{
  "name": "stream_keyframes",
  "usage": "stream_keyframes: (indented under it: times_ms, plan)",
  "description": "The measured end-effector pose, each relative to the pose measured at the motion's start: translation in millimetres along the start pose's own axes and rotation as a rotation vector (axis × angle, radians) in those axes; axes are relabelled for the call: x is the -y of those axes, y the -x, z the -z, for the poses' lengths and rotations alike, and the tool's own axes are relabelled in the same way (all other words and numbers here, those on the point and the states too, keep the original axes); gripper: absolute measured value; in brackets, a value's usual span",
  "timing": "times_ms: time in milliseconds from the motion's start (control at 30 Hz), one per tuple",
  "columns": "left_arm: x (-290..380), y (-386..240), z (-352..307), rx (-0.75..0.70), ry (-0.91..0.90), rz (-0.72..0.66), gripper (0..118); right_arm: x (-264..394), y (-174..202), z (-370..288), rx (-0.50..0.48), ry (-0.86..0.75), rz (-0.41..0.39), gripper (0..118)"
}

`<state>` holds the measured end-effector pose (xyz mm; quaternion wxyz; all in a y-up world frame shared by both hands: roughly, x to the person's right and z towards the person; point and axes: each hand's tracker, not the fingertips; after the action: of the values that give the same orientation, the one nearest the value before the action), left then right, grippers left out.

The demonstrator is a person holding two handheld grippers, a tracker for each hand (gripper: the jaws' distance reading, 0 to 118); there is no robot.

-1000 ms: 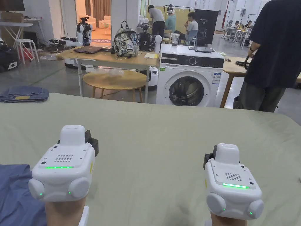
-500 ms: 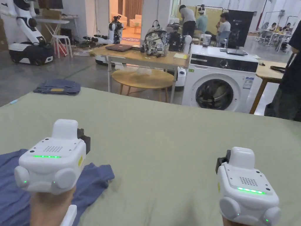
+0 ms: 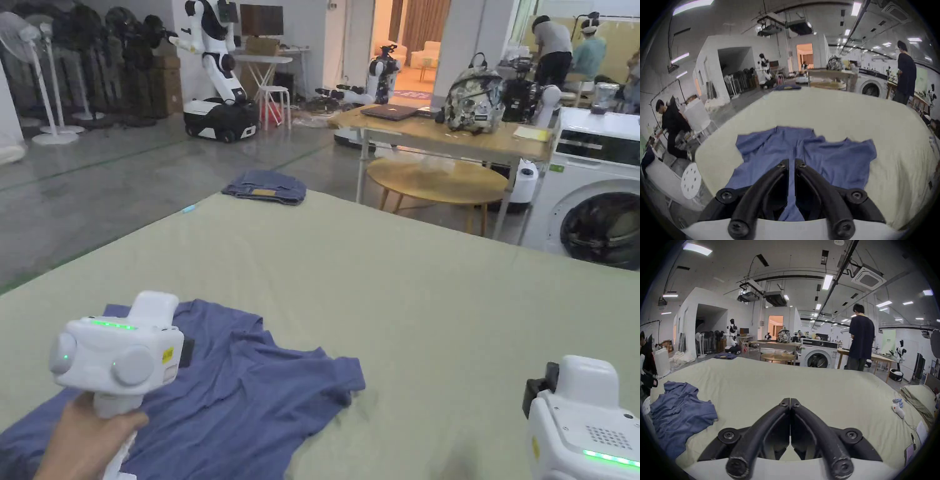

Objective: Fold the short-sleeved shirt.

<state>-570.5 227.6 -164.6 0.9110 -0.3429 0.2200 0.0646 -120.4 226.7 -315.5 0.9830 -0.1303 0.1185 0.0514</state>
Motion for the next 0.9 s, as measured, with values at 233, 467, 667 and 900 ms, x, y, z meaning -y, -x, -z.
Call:
stream_keyframes:
  times_ms: [233,467,667,900]
  plan:
    - [5.9,24.9,60.5,0.165,0.262,-0.015,2,13.9,13.3,6.8,-0.039,0.059,-0.017,0]
    - [9.7,10.6,91.7,0.171,0.379,0.001,36,28.4,10.3,10.8,-0.037,0.102,-0.039,0]
    - [25.9,-3.1,124.9,0.119,0.468,0.068,40,39.7,-0.3,21.5,-0.023,0.135,-0.035,0]
    - [30.4,-13.3,125.4,0.144,0.433,0.152,12,40.4,-3.3,21.5,-0.014,0.162,-0.027,0]
